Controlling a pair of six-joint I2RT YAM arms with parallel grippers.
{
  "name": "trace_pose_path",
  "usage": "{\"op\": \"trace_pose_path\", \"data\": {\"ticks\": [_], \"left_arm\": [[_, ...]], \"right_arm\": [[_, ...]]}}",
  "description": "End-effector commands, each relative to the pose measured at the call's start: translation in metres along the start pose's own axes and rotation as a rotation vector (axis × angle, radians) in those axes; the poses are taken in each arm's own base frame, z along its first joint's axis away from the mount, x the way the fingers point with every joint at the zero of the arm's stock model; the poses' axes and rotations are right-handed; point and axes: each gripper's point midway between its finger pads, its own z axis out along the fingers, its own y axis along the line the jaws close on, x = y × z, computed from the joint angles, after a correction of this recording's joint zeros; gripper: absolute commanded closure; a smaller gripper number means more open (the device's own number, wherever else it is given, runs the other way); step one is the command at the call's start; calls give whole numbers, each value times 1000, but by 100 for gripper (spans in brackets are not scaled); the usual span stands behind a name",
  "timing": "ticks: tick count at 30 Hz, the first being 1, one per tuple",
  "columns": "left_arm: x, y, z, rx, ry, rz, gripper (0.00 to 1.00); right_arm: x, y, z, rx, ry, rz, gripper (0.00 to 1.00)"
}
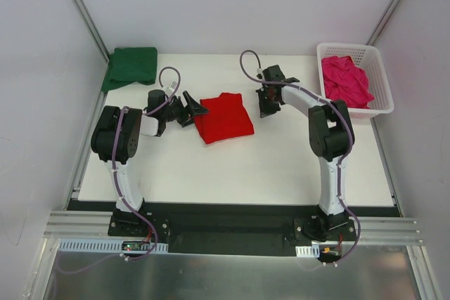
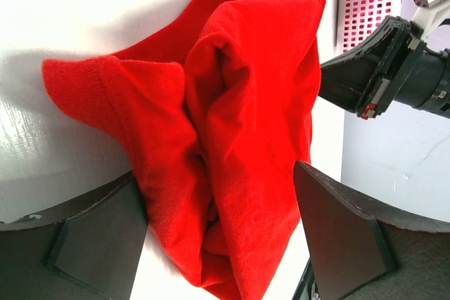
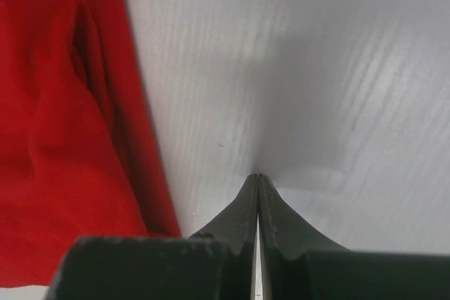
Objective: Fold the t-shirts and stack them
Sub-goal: Put the neatly folded tshirt into the corner of the board with the left arm
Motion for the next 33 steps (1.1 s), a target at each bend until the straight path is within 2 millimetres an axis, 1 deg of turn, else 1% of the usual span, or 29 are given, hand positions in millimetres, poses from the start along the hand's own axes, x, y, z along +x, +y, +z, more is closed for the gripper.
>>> {"op": "trace_pose_path", "data": {"ticks": [1,6,15,19,24,27,33], "left_arm": [[18,13,3,-20,42,-21,21],[20,13,4,-18,50,-21,22],[27,8,14,-6,71,-12,22],[36,4,21,1,89,-7,22],[48,7,28,2,102,-18,22],[55,8,33,7,108,-24,22],[67,3,48,23,136,-22,23]], "right_arm": [[-1,32,10,-91,22,-54,99],[6,48,16,-127,45,-74,98],[24,64,18,-154,77,-94,99],[28,70,19,-160,85,-98,99],[36,76,19,-164,101,-100,98],[40,78,18,-166,106,-99,99],[43,78,17,-168,110,-99,99]]}}
